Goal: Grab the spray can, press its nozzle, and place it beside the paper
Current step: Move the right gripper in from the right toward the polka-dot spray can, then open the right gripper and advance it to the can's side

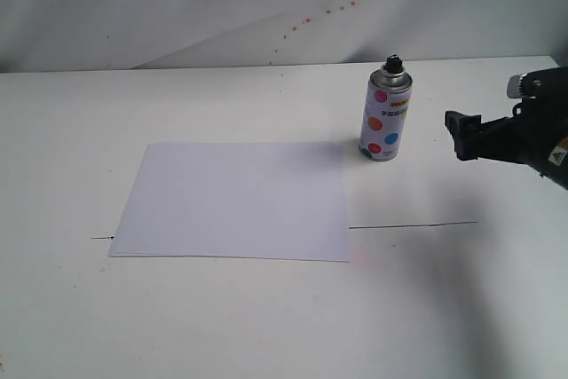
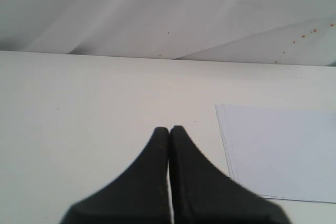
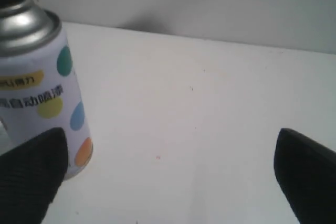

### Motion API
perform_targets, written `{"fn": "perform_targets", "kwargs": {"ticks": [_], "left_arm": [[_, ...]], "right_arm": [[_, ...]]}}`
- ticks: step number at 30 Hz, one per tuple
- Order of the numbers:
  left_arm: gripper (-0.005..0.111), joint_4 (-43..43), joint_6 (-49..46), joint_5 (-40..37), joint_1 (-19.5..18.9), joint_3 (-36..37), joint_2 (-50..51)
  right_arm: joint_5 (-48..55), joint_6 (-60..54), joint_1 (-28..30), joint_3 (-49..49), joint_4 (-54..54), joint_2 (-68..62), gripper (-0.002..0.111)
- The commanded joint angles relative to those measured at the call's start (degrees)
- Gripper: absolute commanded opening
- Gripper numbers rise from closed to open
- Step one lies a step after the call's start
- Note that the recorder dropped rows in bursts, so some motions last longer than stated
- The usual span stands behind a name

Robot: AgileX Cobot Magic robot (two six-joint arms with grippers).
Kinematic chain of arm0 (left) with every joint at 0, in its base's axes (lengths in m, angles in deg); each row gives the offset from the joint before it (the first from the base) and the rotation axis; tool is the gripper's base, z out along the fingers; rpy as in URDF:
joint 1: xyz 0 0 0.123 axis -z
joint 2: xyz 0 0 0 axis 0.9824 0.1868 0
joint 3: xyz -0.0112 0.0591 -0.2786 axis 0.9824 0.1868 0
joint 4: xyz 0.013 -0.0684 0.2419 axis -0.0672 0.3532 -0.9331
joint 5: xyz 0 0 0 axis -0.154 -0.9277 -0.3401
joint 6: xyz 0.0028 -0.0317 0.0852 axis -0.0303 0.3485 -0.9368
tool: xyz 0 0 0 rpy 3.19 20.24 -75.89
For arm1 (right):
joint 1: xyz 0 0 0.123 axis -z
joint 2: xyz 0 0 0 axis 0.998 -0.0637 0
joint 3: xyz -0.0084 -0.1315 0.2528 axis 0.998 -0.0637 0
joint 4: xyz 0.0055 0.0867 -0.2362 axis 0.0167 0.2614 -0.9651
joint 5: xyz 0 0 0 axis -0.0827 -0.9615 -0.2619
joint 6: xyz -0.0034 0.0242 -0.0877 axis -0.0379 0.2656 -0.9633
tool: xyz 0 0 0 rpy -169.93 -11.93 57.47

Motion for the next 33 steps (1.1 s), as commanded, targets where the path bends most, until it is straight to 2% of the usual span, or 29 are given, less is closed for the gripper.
{"fn": "perform_targets", "kwargs": {"ticks": [1, 7, 13, 21, 23, 26, 33], "left_arm": [[0.000, 0.02, 0.00, 0.61, 0.18, 0.26, -0.22], [0.000, 0.02, 0.00, 0.61, 0.18, 0.26, -0.22], [0.000, 0.02, 0.00, 0.61, 0.18, 0.26, -0.22], [0.000, 0.02, 0.00, 0.61, 0.18, 0.26, -0.22], [0.000, 0.02, 0.00, 0.61, 0.18, 0.26, -0.22], [0.000, 0.02, 0.00, 0.61, 0.18, 0.26, -0.22], [0.000, 0.02, 0.00, 0.61, 0.18, 0.26, -0.22]], "right_arm": [[-3.89, 0.24, 0.49, 2.27, -5.26, -0.10, 0.098], [-1.20, 15.85, 0.49, 8.25, -34.35, -0.10, 0.098], [-1.31, 17.46, 2.23, 8.36, -39.19, -0.10, 0.098], [-4.75, 17.38, 12.52, 9.22, -42.72, -0.24, 0.098], [-5.35, 19.72, 14.93, 11.85, -45.27, -1.32, 0.098], [-7.69, 27.00, 17.18, 17.71, -55.37, -4.31, 0.098], [-18.82, 46.06, 17.79, 35.59, -81.62, -16.04, 0.098]]}}
